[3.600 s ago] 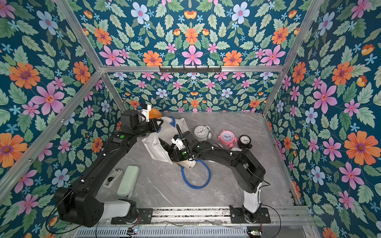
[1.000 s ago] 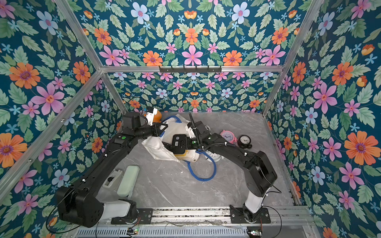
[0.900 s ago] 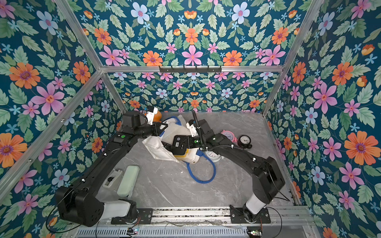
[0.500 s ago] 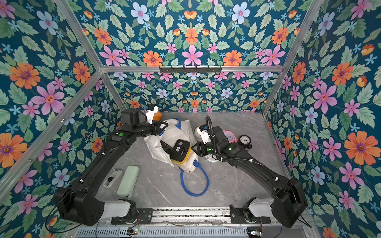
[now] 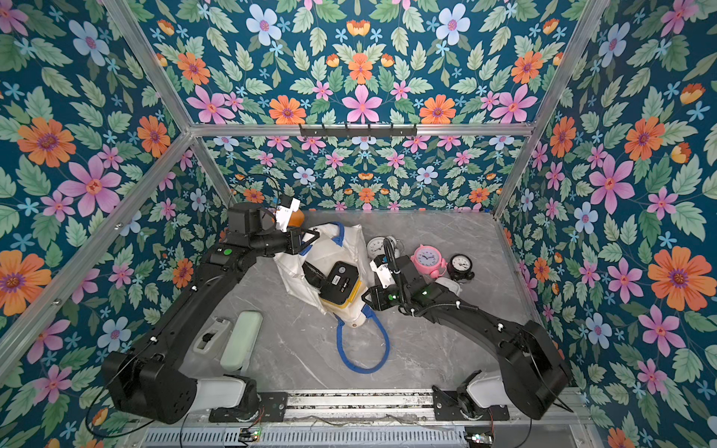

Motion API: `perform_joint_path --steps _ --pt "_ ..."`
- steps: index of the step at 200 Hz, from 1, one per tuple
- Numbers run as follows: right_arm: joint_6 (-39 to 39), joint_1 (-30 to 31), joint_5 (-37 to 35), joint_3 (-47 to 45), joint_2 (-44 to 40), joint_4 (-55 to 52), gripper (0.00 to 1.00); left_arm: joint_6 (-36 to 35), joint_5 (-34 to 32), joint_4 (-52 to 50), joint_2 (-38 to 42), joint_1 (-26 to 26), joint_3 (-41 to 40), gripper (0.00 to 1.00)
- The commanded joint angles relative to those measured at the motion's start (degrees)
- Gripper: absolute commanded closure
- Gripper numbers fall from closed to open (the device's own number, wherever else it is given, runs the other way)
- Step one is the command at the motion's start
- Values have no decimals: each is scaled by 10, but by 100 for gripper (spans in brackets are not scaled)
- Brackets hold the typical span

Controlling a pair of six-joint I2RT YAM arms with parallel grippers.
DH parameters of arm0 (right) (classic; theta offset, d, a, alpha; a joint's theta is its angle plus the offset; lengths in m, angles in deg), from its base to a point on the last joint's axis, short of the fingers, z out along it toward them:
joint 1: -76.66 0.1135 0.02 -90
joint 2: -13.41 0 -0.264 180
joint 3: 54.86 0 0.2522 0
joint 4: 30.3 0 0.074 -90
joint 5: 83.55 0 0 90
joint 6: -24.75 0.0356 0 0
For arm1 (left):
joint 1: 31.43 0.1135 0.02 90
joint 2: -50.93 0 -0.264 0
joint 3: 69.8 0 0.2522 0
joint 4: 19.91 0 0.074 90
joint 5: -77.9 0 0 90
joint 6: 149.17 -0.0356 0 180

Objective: Take the alarm clock out of the canvas bag
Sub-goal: Adjust the canvas bag at the center of the board.

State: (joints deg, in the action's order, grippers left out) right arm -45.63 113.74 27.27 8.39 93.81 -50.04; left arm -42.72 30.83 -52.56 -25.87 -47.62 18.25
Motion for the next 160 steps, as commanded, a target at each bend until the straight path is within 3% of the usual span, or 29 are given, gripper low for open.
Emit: perform_joint_path --steps 1,12,38,69,113,160 --pt "16 2 1 13 22 38 50 7 40 53 2 1 3 100" --pt "22 2 13 19 28 48 55 9 40 52 3 0 0 100" --pt "34 2 26 26 19 59 82 6 26 40 3 0 -3 100" --pt "52 1 38 53 -9 37 100 -18 -14 -2 -1 0 -5 100" --pt "82 2 59 101 -36 -14 100 -44 -76 -60 3 -1 -5 100" --pt "104 -3 93 161 -30 -75 100 -80 -126 -117 13 0 3 76"
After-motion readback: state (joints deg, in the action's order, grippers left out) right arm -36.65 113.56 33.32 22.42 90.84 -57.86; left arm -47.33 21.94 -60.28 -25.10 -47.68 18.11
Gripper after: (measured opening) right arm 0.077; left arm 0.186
